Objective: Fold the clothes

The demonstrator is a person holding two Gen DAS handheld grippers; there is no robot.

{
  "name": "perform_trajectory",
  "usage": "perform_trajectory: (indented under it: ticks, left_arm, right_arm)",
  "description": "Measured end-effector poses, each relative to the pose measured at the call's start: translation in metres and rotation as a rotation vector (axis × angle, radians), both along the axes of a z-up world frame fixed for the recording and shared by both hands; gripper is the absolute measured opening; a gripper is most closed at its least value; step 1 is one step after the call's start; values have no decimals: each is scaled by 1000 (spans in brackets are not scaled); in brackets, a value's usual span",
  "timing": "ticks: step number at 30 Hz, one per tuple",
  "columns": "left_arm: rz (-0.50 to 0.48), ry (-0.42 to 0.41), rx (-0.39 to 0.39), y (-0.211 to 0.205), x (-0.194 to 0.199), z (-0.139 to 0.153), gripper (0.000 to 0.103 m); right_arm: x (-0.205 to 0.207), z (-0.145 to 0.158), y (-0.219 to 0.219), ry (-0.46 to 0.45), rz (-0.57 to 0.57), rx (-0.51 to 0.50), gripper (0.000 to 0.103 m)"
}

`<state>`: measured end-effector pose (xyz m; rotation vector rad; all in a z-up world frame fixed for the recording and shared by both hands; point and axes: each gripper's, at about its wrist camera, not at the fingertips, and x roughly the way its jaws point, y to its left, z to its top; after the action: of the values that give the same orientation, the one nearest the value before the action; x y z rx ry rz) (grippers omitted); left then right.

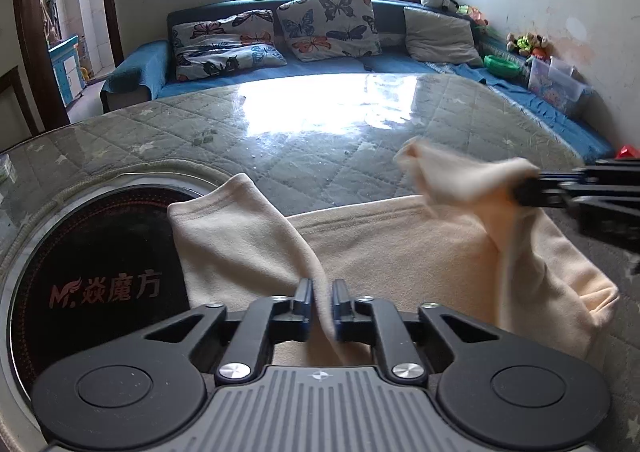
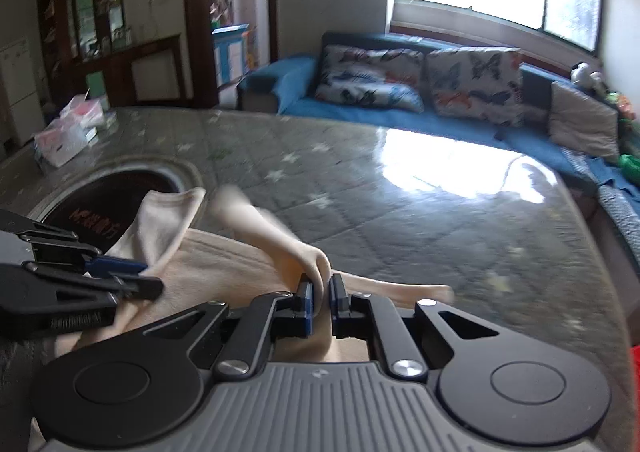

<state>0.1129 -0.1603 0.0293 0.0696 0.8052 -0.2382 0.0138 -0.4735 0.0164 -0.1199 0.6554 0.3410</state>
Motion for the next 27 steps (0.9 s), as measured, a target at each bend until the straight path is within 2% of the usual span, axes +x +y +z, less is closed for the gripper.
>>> perform_trajectory:
  ticks: [4, 12, 21, 27]
  left_arm:
    - [19, -32, -13, 9, -11, 8, 4]
    - [92, -137, -61, 49, -58, 42, 3]
    - [220, -144, -144, 120, -134, 58, 3]
    - [270, -65, -151, 148, -168, 36, 3]
  right_arm:
    - [-27, 17, -27, -56, -68, 15, 7]
    - [-90, 36, -88, -116, -224, 50, 7]
    - [-144, 17, -148, -74, -409, 56, 7]
    - [-163, -5, -179, -9, -522, 72, 9]
